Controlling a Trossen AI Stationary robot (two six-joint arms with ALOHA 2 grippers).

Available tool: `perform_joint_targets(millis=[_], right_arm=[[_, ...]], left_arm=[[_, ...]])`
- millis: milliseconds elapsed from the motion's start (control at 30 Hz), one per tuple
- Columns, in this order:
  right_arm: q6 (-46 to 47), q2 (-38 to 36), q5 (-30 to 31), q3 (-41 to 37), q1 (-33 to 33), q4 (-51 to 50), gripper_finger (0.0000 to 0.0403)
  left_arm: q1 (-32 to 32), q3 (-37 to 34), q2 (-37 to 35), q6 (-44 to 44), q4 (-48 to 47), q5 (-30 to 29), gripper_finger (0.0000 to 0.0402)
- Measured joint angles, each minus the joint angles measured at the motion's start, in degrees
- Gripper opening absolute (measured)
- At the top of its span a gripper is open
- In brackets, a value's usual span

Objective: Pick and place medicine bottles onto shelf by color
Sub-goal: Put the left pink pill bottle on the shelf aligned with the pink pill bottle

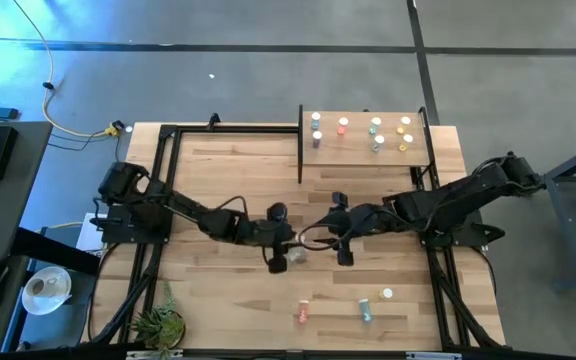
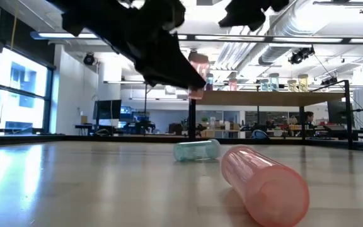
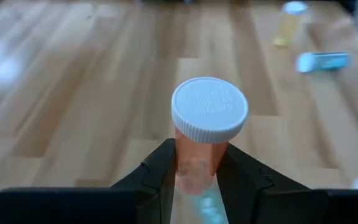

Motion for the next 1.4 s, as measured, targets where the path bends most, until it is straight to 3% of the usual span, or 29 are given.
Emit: perform_joint_targets(millis=[567,767,1400], right_arm=[[-5.0,9.9,-0.3,0.0,-5.7,7.2,0.0177],[-4.8,10.5,-1.7,-0.1,-7.1,7.6,0.0177],[-4.6,10.8,-3.7,-0.1,-7.6,8.1,0.0163]], left_arm=[[3.4,0.0,0.0,1.9,-0.8,-1.8,0.0090],[3.4,0.0,0.0,3.8,-0.5,-4.9,0.0090],[3.5,0.0,0.1,5.9,3.4,-7.2,0.0090]])
